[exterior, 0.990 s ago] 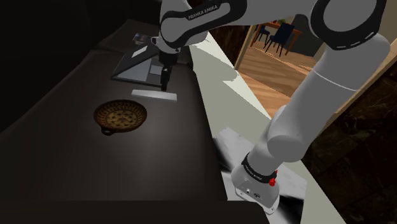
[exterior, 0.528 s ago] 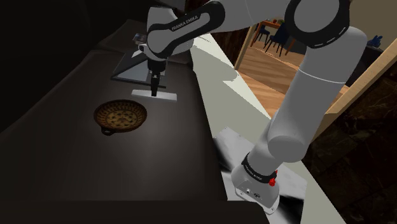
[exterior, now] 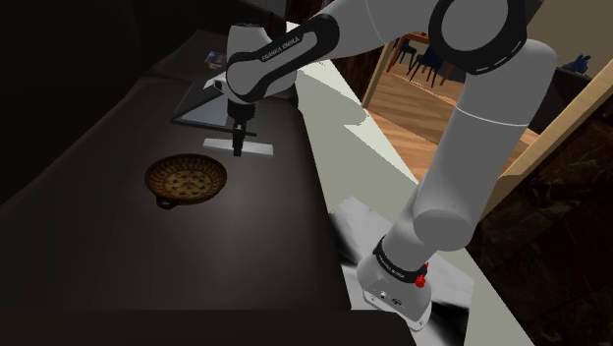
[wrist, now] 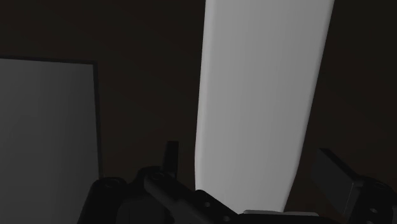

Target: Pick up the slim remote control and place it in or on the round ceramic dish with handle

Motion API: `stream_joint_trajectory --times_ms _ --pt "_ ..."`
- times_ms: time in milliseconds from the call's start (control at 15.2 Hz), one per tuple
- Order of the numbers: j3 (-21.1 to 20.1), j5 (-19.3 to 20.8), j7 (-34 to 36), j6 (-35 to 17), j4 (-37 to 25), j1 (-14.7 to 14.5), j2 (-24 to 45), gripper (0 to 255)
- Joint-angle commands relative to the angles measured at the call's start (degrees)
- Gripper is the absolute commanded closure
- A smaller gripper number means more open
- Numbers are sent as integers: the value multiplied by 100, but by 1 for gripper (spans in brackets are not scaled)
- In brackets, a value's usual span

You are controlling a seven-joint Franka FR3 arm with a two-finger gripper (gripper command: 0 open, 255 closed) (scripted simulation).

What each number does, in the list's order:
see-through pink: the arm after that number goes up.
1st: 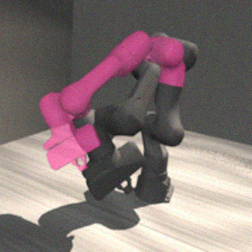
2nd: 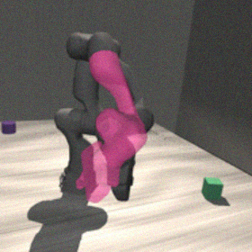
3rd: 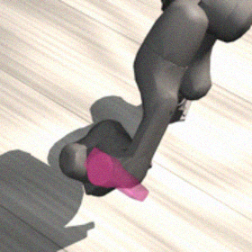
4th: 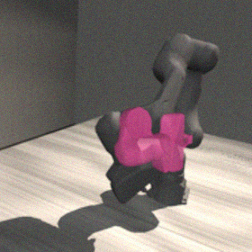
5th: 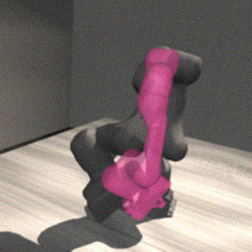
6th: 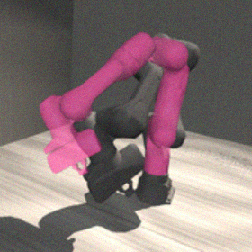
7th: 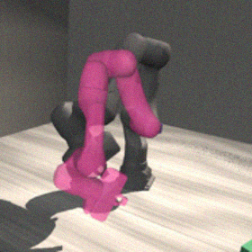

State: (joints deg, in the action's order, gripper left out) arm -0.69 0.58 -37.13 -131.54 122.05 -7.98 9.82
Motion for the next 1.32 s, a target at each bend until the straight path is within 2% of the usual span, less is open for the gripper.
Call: stream_joint_trajectory --times_ms 0,198,264,858,1254 --pt "0 0 0 -8 3 0 4 0" --pt "0 0 0 -7 3 0 3 0" --pt "0 0 0 -7 3 0 3 255" --pt "0 0 0 -8 3 0 4 255" --pt "-2 -7 -6 418 -164 1 -255 255"
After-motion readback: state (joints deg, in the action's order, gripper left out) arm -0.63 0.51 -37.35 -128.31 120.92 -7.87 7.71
